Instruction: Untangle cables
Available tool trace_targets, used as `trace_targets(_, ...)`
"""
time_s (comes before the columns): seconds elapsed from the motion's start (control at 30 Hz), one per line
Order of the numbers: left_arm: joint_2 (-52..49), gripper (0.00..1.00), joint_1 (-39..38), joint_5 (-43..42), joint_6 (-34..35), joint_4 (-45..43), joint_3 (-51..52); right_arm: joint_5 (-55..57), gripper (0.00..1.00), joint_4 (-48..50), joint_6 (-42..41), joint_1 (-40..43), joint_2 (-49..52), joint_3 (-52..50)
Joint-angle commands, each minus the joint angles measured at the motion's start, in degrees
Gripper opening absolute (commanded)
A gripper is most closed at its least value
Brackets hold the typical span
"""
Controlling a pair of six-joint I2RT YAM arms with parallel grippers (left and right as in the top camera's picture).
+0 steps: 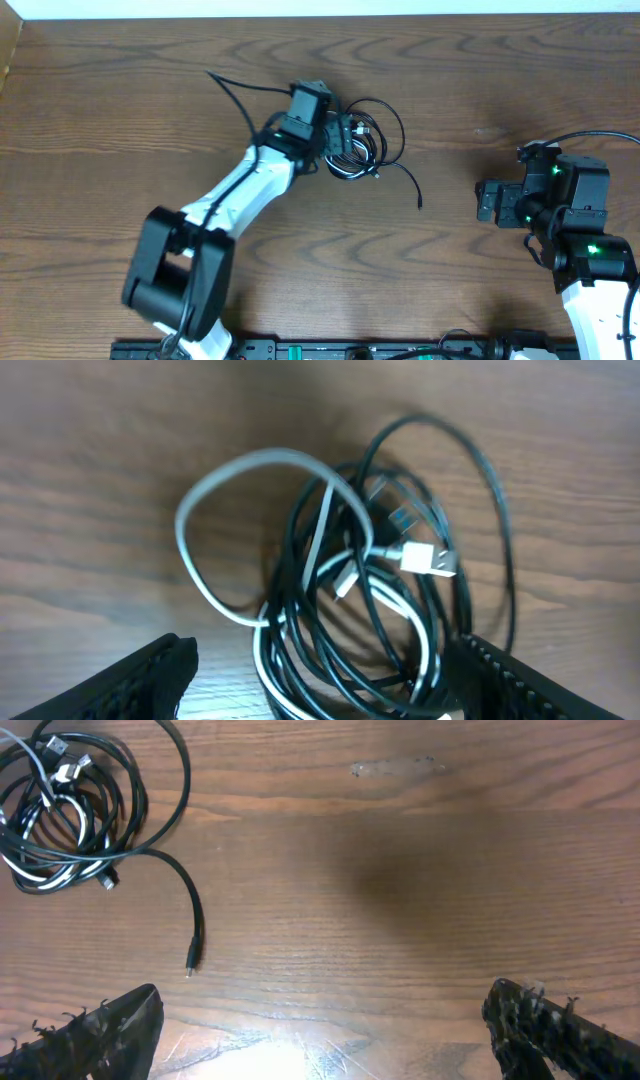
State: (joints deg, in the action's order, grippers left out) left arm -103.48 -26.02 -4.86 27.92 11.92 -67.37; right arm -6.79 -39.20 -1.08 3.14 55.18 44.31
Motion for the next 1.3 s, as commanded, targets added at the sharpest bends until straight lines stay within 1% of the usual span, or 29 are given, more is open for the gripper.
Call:
trace_targets(0.0,-3.6,0.84,-1.0,2.8,6.9,-0.9,-1.2,-0.3,0.99,-0.2,-0.8,-0.3,0.2,1.2)
trace_targets(0.07,-4.9,0.84,-1.7,2.6,6.4,-1.6,-1.2,-0.3,0.99,-0.2,-0.8,-0.3,0.2,1.1)
trace_targets(0.1,-6.2,0.82,-2.5,2.6,5.0,-2.0,-1.2,-0.3,0.99,-0.2,-0.8,-0.3,0.2,1.1)
trace_targets(0.2,-7.8,0.82,-3.4,2.8,4.9,-2.5,-1.2,-0.3,0.99,-0.2,-0.8,-0.3,0.2,1.1)
trace_targets(0.27,-8.3,0.76,-3.7,3.0,4.9,-2.6,-1.2,-0.3,0.99,-0.2,-0.8,-0.3,0.2,1.1)
trace_targets(0.33,-8.4,0.63,-3.9,3.0,4.9,-2.7,-1.2,-0.3,0.99,-0.2,-0.8,-0.3,0.2,1.2)
trace_targets(0.4,-8.4,0.45,-3.8,3.0,4.9,-2.6,-1.2,-0.3,0.99,-0.3,-0.8,-0.3,0.2,1.1)
trace_targets(0.43,-8.4,0.34,-3.8,3.0,4.9,-2.3,-1.2,-0.3,0.99,-0.2,-0.8,-0.3,0.2,1.1)
trace_targets(0.5,-8.0,0.07,-3.8,3.0,4.9,-0.9,-1.2,-0.4,0.99,-0.2,-0.8,-0.3,0.2,1.2)
trace_targets(0.57,-5.2,0.07,-3.8,2.9,4.9,2.6,-1.2,-1.2,0.99,-0.2,-0.8,-0.3,0.2,1.1)
trace_targets(0.63,-1.9,0.07,-3.8,1.9,4.9,5.2,-1.2,-4.3,0.99,0.0,-0.8,-0.3,0.2,1.1)
trace_targets(0.7,2.5,0.07,-3.8,-2.7,3.1,7.2,-1.2,-9.1,0.99,1.2,-0.8,-0.3,0.2,1.1)
trace_targets(0.77,8.6,0.07,-3.8,-8.5,-1.0,9.7,-1.2,-16.1,0.99,4.2,-2.2,-0.3,0.3,1.1)
trace_targets(0.83,11.5,0.07,-3.8,-8.7,-1.1,11.7,-1.2,-19.4,0.99,6.1,-2.8,-0.4,0.7,1.1)
trace_targets(0.9,13.0,0.07,-3.8,-11.8,-0.8,12.3,-1.2,-20.9,0.99,7.2,-2.8,-0.9,1.8,1.1)
trace_targets(0.97,13.3,0.08,-3.8,-20.0,-0.9,12.0,-1.2,-21.3,0.98,7.3,-2.7,-2.3,3.7,1.1)
trace_targets(1.0,13.2,0.07,-3.8,-23.6,-2.5,12.3,-1.2,-23.1,0.98,7.6,-2.7,-3.8,5.6,1.1)
trace_targets(1.03,13.2,0.07,-3.8,-23.6,-4.3,12.9,-1.2,-25.6,0.96,8.8,-2.6,-5.6,7.4,1.1)
trace_targets(1.13,13.3,0.07,-3.8,-24.5,-5.6,11.6,-1.2,-26.6,0.95,12.5,-2.5,-9.4,11.0,1.1)
trace_targets(1.17,13.5,0.07,-3.8,-29.0,-8.0,9.2,-1.2,-26.2,0.92,14.4,-2.5,-11.3,12.9,1.1)
trace_targets(1.2,13.6,0.08,-3.8,-30.7,-8.6,8.1,-1.2,-25.6,0.9,15.6,-2.6,-12.4,14.1,1.1)
trace_targets(1.27,14.0,0.07,-3.8,-31.6,-8.8,6.4,-1.2,-21.7,0.81,18.2,-4.2,-14.2,16.6,1.1)
